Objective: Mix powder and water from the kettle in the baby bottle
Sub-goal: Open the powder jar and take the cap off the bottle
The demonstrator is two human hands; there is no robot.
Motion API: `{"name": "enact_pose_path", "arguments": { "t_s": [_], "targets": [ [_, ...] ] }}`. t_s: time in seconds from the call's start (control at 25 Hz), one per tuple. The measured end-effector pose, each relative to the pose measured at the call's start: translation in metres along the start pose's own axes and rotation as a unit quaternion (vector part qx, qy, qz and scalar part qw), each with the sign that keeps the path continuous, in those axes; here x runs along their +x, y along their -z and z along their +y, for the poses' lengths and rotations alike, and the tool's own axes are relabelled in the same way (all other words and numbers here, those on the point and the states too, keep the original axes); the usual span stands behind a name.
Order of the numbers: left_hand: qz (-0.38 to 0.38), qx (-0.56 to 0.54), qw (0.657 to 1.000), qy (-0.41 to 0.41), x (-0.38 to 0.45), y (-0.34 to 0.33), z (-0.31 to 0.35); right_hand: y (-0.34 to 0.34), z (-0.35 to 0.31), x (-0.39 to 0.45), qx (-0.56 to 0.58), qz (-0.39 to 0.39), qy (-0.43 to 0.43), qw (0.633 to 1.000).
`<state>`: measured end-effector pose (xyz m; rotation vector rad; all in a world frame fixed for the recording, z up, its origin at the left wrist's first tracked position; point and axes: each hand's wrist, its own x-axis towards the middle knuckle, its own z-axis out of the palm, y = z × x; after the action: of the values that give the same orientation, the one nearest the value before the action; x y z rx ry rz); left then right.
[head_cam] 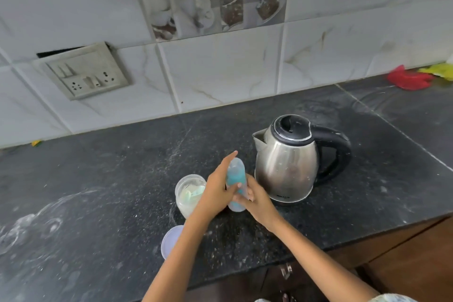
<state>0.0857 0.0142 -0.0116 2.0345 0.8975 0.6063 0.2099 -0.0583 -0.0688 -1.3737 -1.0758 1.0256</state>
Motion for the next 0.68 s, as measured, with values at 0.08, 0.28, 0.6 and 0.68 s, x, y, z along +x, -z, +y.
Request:
{"name": "enact_pose_path", "arguments": {
  "t_s": [0.08,0.28,0.6,0.68],
  "targets": [
    [-0.056,0.020,0.998,-0.035,0.007,0.011,-0.005,0.007,0.002,-0.002,0.004,-0.032,-0.024,0.999],
    [0.017,0.040,0.997,-0.065,0.003,-0.014,0.004,-0.011,-0.007,-0.006,-0.048,0.105,-0.006,0.993],
    [-0.045,-0.102,0.991,-0.077,0.002,0.029,0.005,0.024,-0.027,-0.004,0.012,-0.129,-0.052,0.990],
    [0.001,-0.064,0.995,-0.079,0.001,0.023,0.011,0.014,-0.026,-0.005,-0.068,-0.041,-0.001,0.997]
  ]
}}
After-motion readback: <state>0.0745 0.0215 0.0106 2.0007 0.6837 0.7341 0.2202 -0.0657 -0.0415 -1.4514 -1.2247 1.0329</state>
